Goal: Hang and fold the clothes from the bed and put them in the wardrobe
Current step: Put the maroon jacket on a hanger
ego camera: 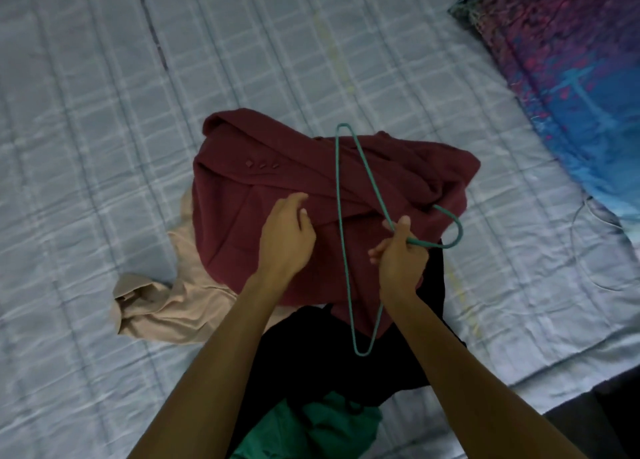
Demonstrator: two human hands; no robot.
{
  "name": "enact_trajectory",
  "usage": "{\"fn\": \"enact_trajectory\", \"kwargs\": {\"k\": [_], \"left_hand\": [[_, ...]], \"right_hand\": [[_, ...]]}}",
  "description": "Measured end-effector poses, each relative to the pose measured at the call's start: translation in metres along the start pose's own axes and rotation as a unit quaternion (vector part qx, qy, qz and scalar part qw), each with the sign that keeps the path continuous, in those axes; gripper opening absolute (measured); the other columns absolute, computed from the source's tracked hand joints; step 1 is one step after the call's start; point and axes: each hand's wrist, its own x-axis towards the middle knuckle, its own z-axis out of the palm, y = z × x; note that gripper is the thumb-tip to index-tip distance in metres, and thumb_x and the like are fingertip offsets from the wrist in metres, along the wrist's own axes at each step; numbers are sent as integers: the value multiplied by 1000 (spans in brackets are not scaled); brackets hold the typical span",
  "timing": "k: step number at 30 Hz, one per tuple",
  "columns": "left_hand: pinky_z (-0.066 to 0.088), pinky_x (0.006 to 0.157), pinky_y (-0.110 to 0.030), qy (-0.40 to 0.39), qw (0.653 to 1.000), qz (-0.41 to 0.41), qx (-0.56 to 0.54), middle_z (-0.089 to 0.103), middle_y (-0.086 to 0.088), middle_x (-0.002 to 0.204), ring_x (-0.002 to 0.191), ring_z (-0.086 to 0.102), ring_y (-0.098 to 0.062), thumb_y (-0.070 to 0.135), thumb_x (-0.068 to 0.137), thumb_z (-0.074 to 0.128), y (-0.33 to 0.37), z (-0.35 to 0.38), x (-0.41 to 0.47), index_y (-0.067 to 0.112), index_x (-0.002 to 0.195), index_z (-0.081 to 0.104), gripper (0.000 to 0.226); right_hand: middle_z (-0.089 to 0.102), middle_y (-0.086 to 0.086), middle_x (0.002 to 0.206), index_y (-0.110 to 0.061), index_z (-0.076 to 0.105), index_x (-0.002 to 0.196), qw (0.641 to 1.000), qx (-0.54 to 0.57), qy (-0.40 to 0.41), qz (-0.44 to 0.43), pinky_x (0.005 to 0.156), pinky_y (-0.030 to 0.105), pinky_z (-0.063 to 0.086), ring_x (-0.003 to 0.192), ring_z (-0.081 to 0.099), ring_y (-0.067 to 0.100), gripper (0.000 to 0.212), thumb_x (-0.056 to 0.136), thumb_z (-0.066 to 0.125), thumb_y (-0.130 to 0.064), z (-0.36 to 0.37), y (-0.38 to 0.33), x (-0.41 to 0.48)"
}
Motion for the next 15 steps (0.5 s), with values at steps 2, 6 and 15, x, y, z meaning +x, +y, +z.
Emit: {"fn": "enact_trajectory", "kwargs": {"k": [2,6,15], "left_hand": [[42,89,-36,-32,998,25,42,57,-12,118,105,55,-29,12,91,47,13,12,19,11,125,53,35],[38,98,-44,-131,968,117,179,46,-14,134,116,49,-32,22,90,52,36,53,63,11,136,42,49],[11,113,-51,-282,833,204,430,40,-16,139,129,35,-32,32,82,64,38,142,106,19,147,23,78]], "right_hand": [[49,1,43,-16,69,89,999,31,31,2,45,27,46,44,55,14,39,98,43,-42,-11,-14,14],[49,0,45,-13,68,83,996,47,77,-15,44,26,47,43,53,12,39,98,45,-41,-32,-31,38],[51,6,50,-4,67,80,992,4,117,-50,49,23,50,47,53,14,45,98,46,-40,-74,-39,62]]}}
